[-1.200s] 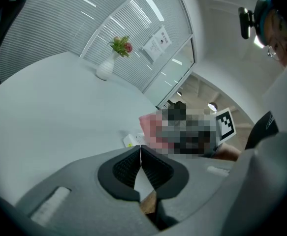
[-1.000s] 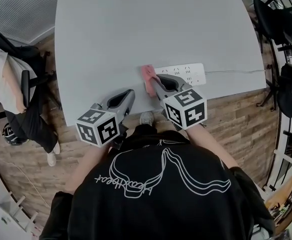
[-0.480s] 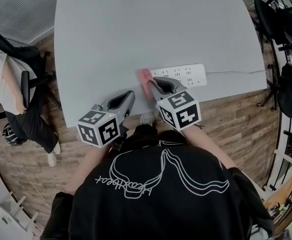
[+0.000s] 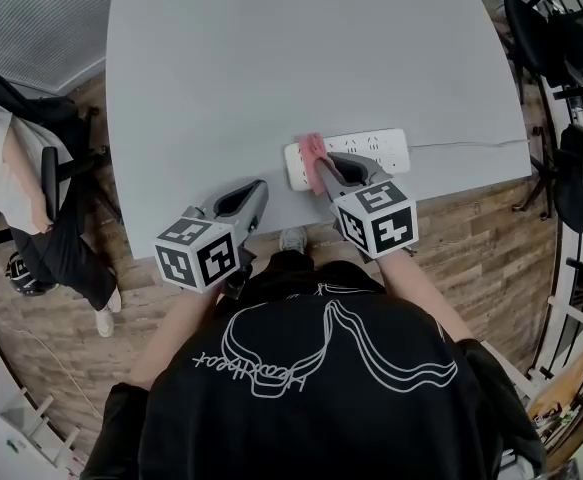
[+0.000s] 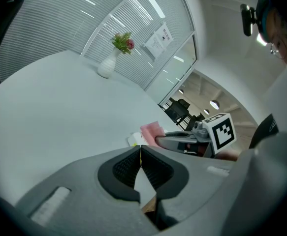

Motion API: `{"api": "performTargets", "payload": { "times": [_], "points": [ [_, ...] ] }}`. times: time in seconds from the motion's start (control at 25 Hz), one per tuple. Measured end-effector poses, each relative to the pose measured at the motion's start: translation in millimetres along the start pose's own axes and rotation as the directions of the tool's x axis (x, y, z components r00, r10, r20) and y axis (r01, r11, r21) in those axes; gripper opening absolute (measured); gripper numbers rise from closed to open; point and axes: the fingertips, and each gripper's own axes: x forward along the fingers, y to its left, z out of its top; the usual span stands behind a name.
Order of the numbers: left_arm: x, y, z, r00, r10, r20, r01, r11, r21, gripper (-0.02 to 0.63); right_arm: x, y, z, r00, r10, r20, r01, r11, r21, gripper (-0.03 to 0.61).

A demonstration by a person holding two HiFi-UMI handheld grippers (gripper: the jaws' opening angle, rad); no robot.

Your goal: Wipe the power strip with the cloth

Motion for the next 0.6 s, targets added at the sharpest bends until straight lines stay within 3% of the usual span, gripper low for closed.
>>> {"api": "performTargets", "payload": {
  "times": [0.6],
  "points": [
    [4,3,-9,0.999,-0.003,-0.037,0.002,0.999,-0.039,0.014,-55,-97,-25,0.981,-0.194,-0.001,0.192,0.974,0.121,0.035]
  ]
}}
